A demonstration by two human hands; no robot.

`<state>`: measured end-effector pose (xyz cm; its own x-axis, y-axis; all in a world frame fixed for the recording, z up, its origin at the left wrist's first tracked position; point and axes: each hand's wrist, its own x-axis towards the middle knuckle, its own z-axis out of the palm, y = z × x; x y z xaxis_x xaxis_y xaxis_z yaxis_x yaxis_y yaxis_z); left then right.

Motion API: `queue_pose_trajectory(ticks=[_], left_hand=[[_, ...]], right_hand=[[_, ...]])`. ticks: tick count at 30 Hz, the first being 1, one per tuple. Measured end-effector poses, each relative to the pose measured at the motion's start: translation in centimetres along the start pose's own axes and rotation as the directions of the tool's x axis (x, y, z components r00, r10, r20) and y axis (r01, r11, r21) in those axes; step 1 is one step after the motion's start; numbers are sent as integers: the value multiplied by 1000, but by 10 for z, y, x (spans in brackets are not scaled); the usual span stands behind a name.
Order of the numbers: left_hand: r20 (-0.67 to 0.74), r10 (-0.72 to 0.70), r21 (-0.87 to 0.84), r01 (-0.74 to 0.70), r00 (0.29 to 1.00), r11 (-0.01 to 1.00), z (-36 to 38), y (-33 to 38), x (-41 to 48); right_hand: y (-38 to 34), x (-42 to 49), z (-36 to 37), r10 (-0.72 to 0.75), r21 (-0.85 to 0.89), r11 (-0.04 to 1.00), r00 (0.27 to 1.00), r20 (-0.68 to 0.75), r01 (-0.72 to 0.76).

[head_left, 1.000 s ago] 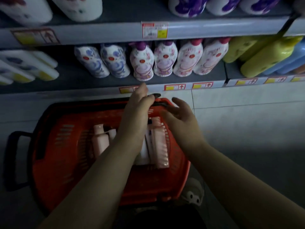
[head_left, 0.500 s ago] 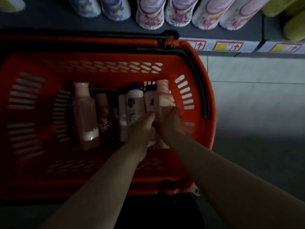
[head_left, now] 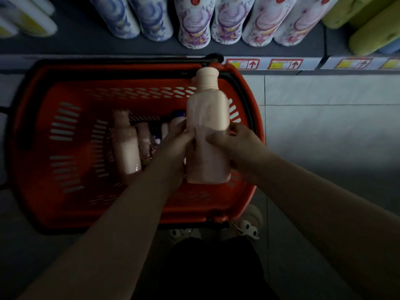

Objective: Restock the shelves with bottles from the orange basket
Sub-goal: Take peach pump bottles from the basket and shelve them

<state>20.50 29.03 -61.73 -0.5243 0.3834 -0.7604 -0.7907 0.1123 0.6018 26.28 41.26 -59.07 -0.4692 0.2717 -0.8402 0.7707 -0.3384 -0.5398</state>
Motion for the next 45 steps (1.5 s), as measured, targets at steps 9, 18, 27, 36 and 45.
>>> queue_pose_trajectory(ticks=[9,18,27,36,45], left_hand=[[212,2,126,-30,977,992,33,99,-68],[334,90,44,-111,938,993,113,174,-94],[262,233,50,-255,937,966,200,212,-103],[270,444,21,-466,854,884,300,256,-127],[263,659,50,-692,705,721,368,313,-137]], right_hand=[[-66,-88,-26,-126,291,955,974,191,66],[-144,-147,-78,-329,404,881,932,150,246],[-197,-150,-154,-432,394,848,893,127,355],[-272,-173,-249,-619,155,784,776,124,601],[-350,-210,-306,-778,-98,614,622,86,783]])
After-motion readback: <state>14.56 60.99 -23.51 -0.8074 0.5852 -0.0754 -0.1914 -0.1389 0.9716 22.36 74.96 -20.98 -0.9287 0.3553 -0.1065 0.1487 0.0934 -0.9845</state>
